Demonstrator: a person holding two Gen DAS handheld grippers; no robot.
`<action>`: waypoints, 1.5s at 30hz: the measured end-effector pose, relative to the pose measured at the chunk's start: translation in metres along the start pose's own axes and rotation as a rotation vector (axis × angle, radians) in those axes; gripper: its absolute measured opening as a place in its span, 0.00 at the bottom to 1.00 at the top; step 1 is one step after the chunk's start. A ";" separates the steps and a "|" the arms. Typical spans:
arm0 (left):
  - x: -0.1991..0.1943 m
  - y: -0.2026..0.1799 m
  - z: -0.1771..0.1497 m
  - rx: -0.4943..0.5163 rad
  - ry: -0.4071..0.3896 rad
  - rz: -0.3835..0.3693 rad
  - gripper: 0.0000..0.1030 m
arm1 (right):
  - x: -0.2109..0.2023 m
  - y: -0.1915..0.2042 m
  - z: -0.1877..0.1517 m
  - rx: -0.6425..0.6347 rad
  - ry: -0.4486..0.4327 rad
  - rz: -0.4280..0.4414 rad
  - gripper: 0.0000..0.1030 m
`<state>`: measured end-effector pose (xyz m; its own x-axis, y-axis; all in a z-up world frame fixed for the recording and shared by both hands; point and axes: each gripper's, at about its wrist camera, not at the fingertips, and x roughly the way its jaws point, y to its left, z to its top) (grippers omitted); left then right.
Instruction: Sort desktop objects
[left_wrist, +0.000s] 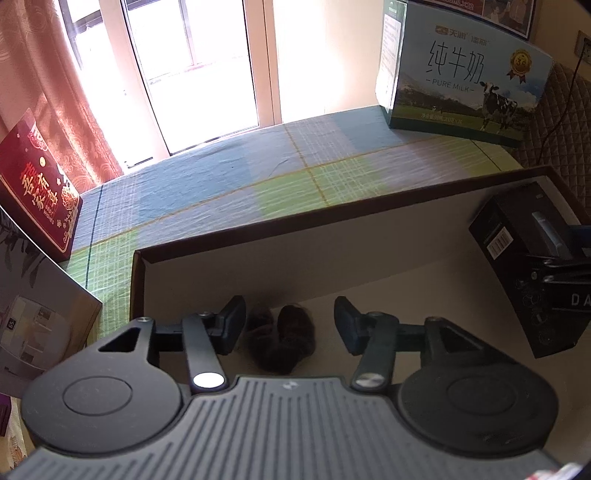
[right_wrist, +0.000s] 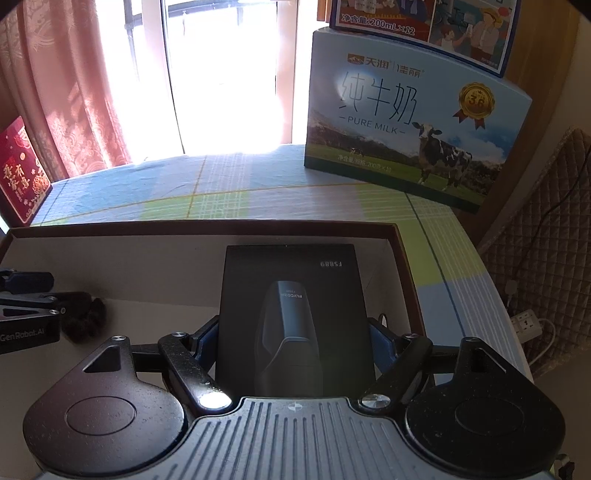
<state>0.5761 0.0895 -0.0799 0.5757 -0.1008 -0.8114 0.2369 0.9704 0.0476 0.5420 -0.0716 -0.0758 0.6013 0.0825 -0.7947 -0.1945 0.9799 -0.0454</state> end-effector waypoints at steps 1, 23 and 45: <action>0.000 -0.001 0.000 0.003 -0.004 -0.001 0.52 | 0.001 0.001 0.000 -0.012 -0.004 -0.007 0.74; -0.049 0.001 -0.016 0.013 -0.069 0.016 0.75 | -0.040 -0.006 -0.024 -0.043 -0.061 0.110 0.86; -0.176 -0.017 -0.097 -0.098 -0.090 0.080 0.86 | -0.163 -0.001 -0.090 -0.028 -0.152 0.197 0.96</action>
<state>0.3951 0.1121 0.0056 0.6582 -0.0368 -0.7519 0.1119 0.9925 0.0494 0.3746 -0.1028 -0.0009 0.6587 0.3002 -0.6899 -0.3400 0.9368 0.0830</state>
